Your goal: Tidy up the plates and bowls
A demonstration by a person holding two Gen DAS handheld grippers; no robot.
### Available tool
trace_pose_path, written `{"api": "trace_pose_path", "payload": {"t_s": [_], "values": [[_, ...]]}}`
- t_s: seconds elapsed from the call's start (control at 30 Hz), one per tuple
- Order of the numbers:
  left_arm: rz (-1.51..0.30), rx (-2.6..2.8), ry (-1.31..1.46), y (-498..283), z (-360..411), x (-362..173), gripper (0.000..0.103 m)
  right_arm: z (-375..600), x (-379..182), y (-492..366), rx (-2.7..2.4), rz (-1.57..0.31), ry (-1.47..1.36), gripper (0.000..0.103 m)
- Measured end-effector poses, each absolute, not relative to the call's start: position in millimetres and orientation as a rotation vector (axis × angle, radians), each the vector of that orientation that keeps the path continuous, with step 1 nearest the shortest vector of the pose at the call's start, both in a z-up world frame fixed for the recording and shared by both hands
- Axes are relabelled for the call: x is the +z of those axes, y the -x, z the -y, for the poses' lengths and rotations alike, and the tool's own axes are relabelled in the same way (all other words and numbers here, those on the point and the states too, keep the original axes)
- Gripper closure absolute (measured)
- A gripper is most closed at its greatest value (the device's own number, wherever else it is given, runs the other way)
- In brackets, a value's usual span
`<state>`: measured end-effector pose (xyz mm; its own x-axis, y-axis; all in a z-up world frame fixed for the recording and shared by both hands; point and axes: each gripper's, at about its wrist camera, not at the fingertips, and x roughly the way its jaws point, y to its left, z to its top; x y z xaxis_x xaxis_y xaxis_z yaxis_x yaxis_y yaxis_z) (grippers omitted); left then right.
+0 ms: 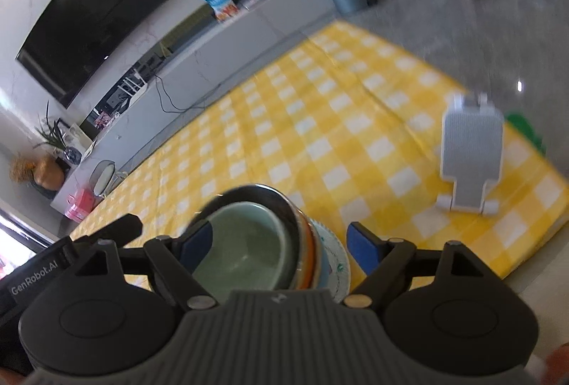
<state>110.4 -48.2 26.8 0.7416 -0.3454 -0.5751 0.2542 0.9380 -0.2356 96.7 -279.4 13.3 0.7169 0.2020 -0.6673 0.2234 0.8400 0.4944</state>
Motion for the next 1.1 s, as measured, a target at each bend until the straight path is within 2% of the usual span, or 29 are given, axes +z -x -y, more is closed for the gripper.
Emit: {"api": "trace_pose_path", "payload": {"t_s": [0.37, 0.6, 0.8, 0.97, 1.1], "values": [[-0.503, -0.296, -0.005, -39.9, 41.1, 57.7, 0.034, 240.6, 69.7, -21.0, -0.008, -0.569, -0.288, 0.019], [-0.428, -0.244, -0.092, -6.7, 43.3, 52.1, 0.033, 222.1, 71.8, 26.3, -0.024, -0.482, -0.154, 0.018], [-0.432, -0.229, -0.098, 9.3, 39.4, 38.8, 0.033, 217.1, 65.5, 55.3, -0.081, -0.414, -0.098, 0.013], [-0.438, -0.215, -0.089, 15.3, 40.5, 27.7, 0.027, 208.3, 56.5, 73.5, -0.130, -0.372, -0.029, 0.007], [-0.444, -0.207, -0.105, 19.5, 42.3, 16.9, 0.022, 205.5, 45.9, 78.9, -0.136, -0.363, -0.009, 0.007]]}}
